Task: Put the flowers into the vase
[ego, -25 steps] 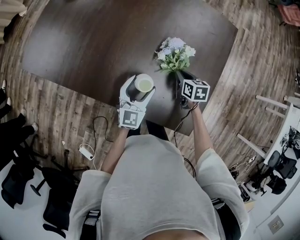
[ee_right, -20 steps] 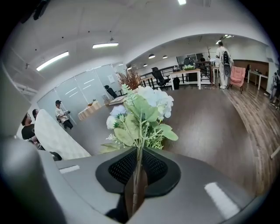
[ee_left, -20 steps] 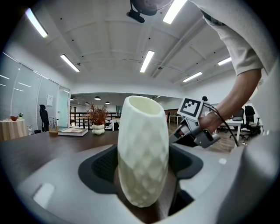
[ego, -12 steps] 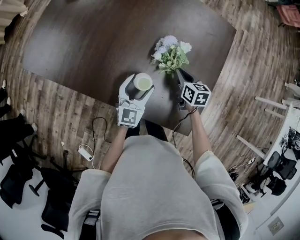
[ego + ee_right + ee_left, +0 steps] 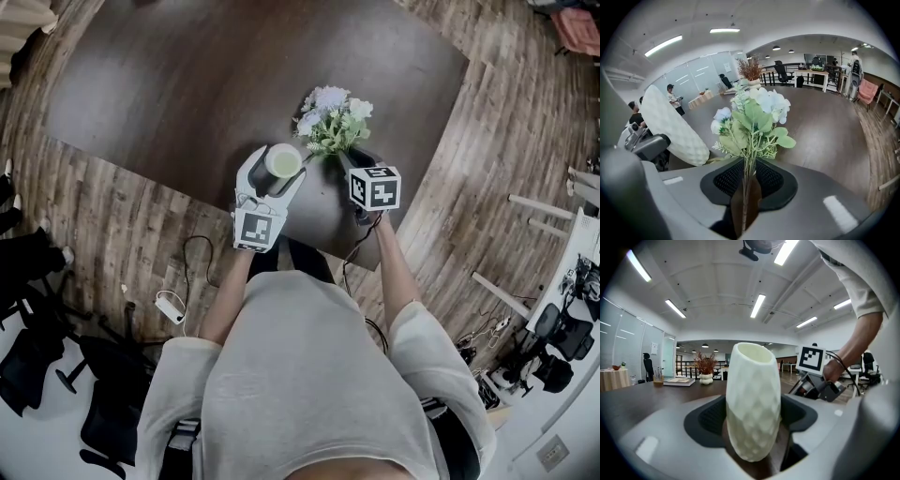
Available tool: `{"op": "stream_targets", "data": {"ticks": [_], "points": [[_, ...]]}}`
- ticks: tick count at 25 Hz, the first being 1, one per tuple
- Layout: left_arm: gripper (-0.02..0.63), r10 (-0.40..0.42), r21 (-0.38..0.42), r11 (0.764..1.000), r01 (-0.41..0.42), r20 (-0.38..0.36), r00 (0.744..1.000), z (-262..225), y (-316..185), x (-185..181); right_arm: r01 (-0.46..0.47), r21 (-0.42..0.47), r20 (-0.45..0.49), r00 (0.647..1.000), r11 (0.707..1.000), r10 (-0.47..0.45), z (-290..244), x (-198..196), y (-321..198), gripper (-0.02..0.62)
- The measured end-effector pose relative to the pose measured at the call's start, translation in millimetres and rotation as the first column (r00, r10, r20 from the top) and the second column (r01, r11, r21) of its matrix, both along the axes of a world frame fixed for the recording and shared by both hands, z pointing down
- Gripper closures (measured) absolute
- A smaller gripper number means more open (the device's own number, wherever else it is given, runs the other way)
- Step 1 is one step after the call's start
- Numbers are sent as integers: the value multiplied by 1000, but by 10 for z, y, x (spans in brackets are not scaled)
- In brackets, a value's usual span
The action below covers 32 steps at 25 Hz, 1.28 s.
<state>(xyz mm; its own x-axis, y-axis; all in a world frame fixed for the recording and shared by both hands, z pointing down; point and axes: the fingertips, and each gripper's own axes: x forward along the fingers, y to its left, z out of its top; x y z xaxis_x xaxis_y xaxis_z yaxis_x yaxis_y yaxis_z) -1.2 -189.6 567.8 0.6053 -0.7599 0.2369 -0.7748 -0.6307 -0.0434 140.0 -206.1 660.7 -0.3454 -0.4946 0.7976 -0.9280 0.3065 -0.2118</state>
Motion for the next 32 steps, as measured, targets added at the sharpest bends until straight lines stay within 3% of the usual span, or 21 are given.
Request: {"op": "stream_targets", "data": {"ticks": [8, 12, 17, 27, 32], "points": [[256, 2, -1, 1000, -2, -4, 1000, -16, 4, 8, -18, -40, 24, 1000, 999, 19, 6, -39, -20, 492], [256, 5, 0, 1000, -5, -3, 1000, -8, 21, 16, -4, -61, 42, 999, 998, 7, 8, -91, -15, 412], [256, 8, -7, 1000, -8, -3, 1000, -7, 22, 6, 0, -88, 26, 1000, 996, 2, 96, -122, -6, 411], [256, 12, -2, 1000, -12, -1, 1000, -6, -2, -7, -6, -90, -4, 1000, 996, 6, 161, -127, -84, 526], [256, 11, -3, 1000, -11, -2, 1000, 5, -1, 0, -24, -7, 37, 999, 1000, 24, 18, -118, -131, 537]]}}
